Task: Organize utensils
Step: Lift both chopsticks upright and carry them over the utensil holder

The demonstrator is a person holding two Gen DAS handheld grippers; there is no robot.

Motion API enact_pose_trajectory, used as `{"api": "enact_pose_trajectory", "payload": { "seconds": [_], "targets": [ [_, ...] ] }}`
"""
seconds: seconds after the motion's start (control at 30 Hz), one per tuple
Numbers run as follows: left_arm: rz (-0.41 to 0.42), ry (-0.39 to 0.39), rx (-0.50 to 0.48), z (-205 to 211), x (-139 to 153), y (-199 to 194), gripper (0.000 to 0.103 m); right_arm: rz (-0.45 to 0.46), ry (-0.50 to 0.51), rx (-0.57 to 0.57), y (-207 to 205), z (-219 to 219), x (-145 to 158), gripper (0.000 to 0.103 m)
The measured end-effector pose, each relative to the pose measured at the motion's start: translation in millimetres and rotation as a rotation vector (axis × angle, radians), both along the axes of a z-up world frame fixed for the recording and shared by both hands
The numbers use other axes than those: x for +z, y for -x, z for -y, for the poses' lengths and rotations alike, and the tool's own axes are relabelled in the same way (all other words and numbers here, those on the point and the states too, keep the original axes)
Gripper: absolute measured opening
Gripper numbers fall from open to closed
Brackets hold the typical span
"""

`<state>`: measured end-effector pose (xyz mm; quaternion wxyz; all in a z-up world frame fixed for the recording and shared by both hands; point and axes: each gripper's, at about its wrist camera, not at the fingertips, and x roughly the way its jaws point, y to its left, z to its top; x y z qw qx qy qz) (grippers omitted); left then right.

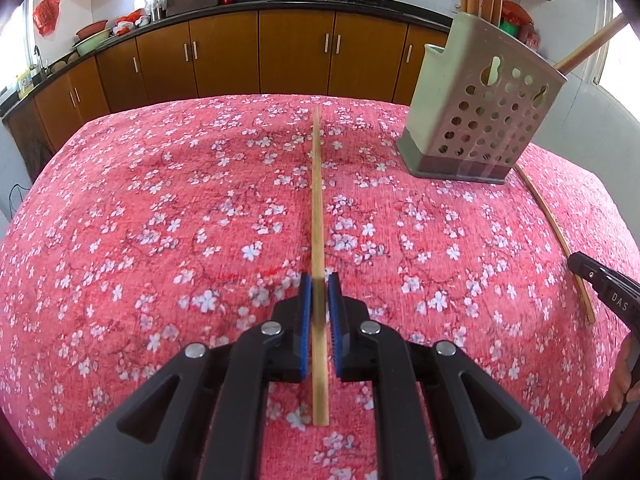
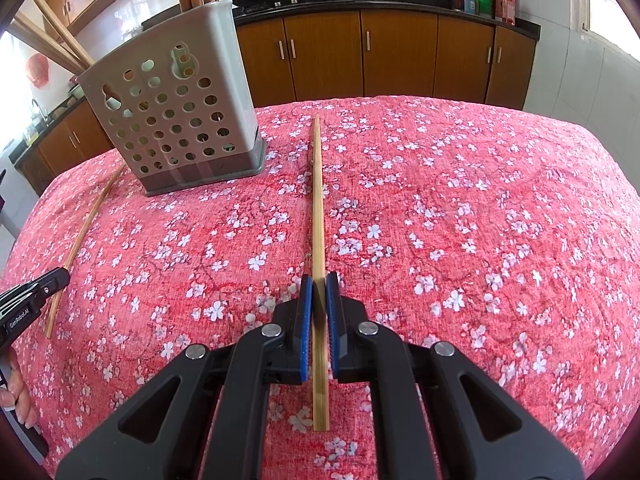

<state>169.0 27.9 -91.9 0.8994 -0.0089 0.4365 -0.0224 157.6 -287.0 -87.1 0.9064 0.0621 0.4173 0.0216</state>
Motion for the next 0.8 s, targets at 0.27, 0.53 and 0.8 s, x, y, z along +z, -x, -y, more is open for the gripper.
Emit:
{"api": "enact_pose_trajectory", "payload": {
  "seconds": [0.27, 0.53, 0.8],
  "targets": [
    [0.049, -0.024, -0.019, -2.8, 23.6, 7.8, 0.009, 0.075, 0.002, -0.012, 10.1, 7.2, 25.9, 0.008],
    [0.240, 0.045, -0.015, -10.8, 103.6, 18.7, 0.009, 0.289, -0.018, -0.042, 33.3, 24.6, 95.5, 0.008],
    [0.327, 0.063, -0.029, -10.7, 144.3, 16.9, 0.008, 0.386, -0.028, -0.044, 39.6, 24.2, 132.4, 0.008]
  ]
}}
